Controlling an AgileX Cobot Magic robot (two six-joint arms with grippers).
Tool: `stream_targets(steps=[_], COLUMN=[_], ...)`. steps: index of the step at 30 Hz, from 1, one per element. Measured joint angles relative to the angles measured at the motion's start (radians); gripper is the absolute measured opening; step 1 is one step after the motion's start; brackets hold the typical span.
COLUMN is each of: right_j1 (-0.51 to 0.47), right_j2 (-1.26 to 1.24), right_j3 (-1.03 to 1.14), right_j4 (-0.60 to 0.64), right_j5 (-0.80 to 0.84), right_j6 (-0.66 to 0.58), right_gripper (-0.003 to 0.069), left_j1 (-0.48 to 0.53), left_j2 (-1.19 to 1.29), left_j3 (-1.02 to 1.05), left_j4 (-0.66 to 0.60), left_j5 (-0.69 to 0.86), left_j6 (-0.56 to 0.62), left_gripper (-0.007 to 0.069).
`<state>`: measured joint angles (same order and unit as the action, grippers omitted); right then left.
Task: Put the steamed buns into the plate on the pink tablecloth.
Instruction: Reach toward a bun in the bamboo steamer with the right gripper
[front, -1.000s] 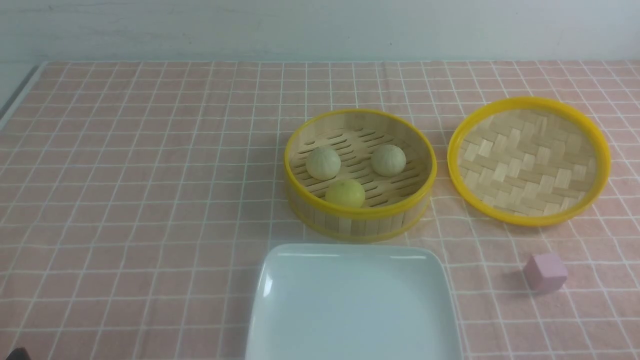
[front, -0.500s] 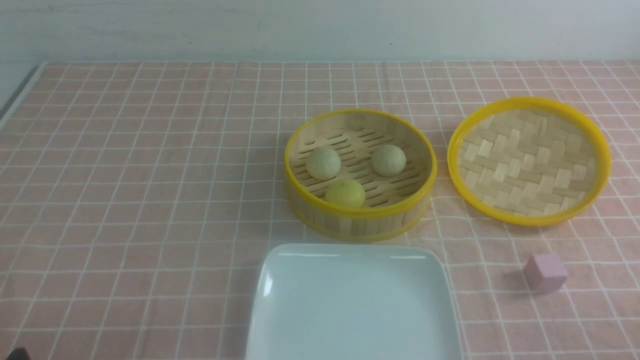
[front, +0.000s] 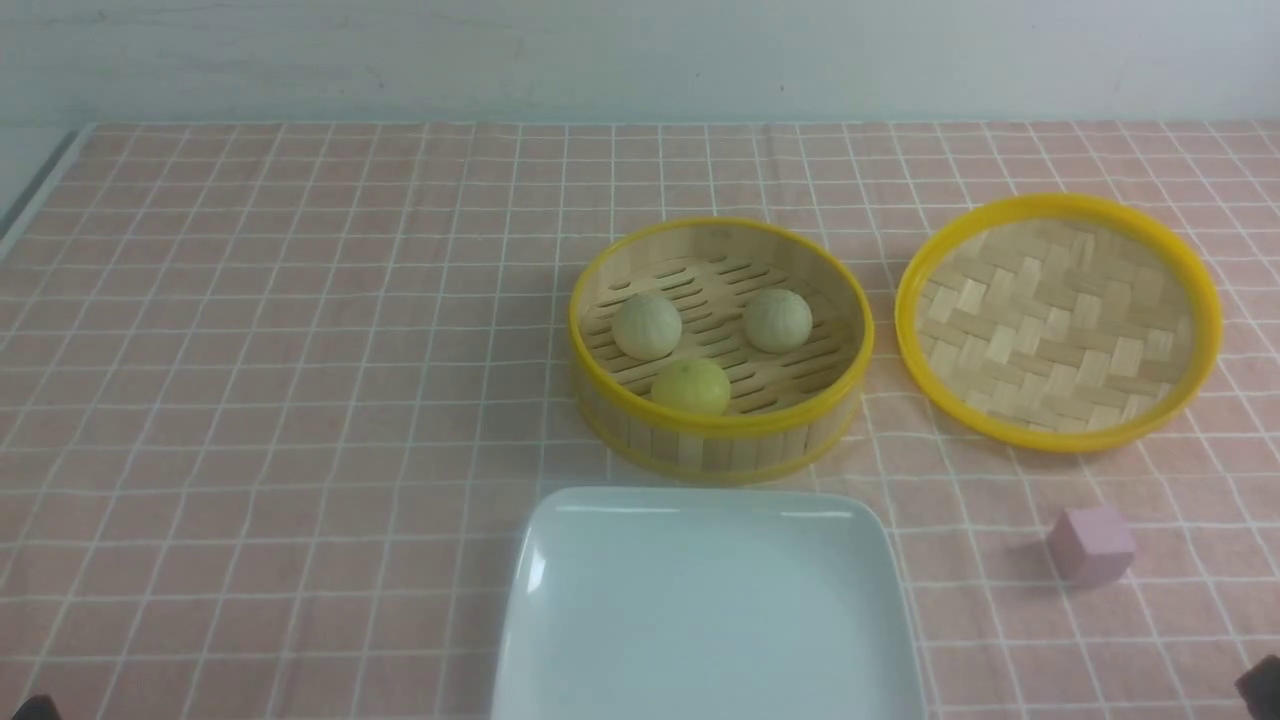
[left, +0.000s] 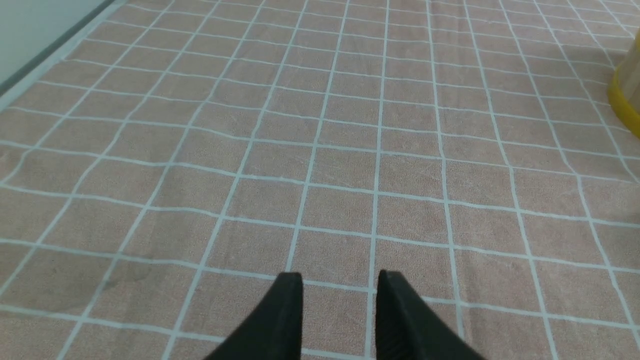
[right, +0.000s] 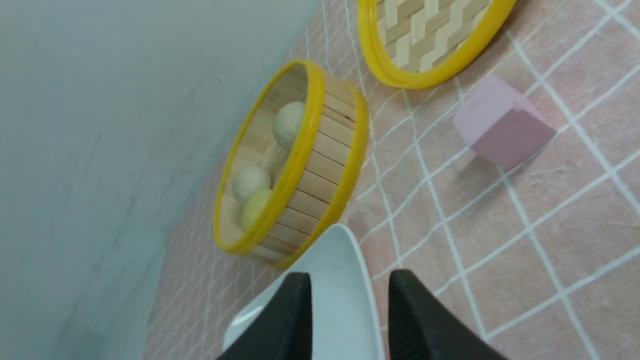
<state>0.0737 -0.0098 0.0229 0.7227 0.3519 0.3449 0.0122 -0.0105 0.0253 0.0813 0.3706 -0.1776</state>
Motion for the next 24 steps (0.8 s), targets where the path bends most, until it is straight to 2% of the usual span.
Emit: stream_targets(steps=[5,6,7,8,10,11,13,14,16,18,21,23,24], right_j1=[0.000,0.000,0.000,0.000,0.000,0.000,0.000,0.000,0.000,0.000,0.004,0.032,0.055], right_j2=[0.000,0.023,0.023,0.077,0.140,0.207,0.312,0.385,0.544,0.704,0.899,0.979,1.016], right_j3=[-0.032,-0.097,-0.107,-0.202,-0.282,-0.350,-0.432,-0.468,-0.538,-0.571,-0.606,-0.630,-0.645], right_j4=[0.043,0.029,0.025,-0.009,-0.051,-0.101,-0.160,-0.181,-0.247,-0.260,-0.168,-0.056,0.012], right_j5=[-0.086,-0.140,-0.145,-0.162,-0.147,-0.095,0.011,0.060,0.263,0.387,0.458,0.437,0.412], right_j6=[-0.024,-0.097,-0.097,-0.185,-0.285,-0.365,-0.423,-0.446,-0.471,-0.477,-0.530,-0.621,-0.706], right_gripper=[0.0206,0.0158,0.0151,0.0092,0.0027,-0.0006,-0.0010,-0.0010,-0.0010,-0.0008,0.0001,0.0013,0.0031], left_j1=[0.000,0.000,0.000,0.000,0.000,0.000,0.000,0.000,0.000,0.000,0.000,0.000,0.000], left_j2=[0.000,0.000,0.000,0.000,0.000,0.000,0.000,0.000,0.000,0.000,0.000,0.000,0.000], left_j3=[0.000,0.000,0.000,0.000,0.000,0.000,0.000,0.000,0.000,0.000,0.000,0.000,0.000], left_j4=[0.000,0.000,0.000,0.000,0.000,0.000,0.000,0.000,0.000,0.000,-0.012,-0.039,-0.052], left_j5=[0.000,0.000,0.000,0.000,0.000,0.000,0.000,0.000,0.000,0.000,0.000,0.000,0.000], left_j6=[0.000,0.000,0.000,0.000,0.000,0.000,0.000,0.000,0.000,0.000,0.000,0.000,0.000], left_gripper=[0.0240,0.0240,0.0240,0.0240,0.0240,0.0240,0.0240,0.0240,0.0240,0.0240,0.0240,0.0240,0.0240])
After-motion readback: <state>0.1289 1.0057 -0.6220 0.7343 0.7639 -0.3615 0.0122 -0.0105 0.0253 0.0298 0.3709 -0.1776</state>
